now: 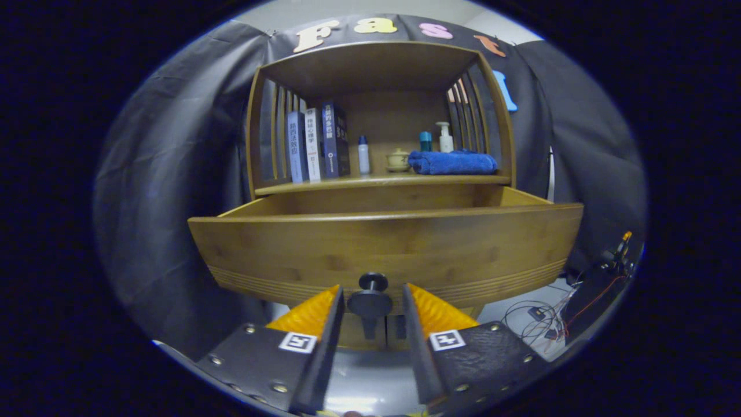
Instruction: Pull open the drawer, take out the items inside it, and place them on the countertop above the cabinet.
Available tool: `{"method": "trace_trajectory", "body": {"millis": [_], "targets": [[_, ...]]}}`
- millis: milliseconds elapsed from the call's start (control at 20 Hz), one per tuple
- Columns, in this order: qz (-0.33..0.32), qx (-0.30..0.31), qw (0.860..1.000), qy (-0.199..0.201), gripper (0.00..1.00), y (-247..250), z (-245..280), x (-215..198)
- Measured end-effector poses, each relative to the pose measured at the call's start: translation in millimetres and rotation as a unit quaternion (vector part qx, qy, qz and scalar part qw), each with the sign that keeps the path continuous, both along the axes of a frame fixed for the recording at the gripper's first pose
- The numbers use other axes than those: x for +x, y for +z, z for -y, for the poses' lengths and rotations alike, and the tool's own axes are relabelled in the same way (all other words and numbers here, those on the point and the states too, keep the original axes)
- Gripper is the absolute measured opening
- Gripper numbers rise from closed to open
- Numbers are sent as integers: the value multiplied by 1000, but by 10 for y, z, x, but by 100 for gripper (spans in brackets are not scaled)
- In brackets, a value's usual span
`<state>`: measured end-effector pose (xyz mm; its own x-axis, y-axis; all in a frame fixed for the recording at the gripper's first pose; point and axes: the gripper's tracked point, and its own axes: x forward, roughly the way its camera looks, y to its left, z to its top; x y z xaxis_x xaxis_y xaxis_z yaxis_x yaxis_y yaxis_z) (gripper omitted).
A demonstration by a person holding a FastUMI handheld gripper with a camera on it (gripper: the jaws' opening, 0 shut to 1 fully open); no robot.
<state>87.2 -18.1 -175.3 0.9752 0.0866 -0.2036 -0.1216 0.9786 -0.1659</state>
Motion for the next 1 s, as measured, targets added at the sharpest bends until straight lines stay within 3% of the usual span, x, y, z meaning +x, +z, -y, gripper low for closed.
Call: {"method": "trace_trajectory", "body": {"millis": [200,550,750,1000], "targets": [[6,-22,1000,12,98,156,-8,-97],[2,12,1000,-1,99,676,-150,-46],[5,22,1000,-11,99,1053,-232,264],[-71,21,997,-10,99,1045,-278,864]]}}
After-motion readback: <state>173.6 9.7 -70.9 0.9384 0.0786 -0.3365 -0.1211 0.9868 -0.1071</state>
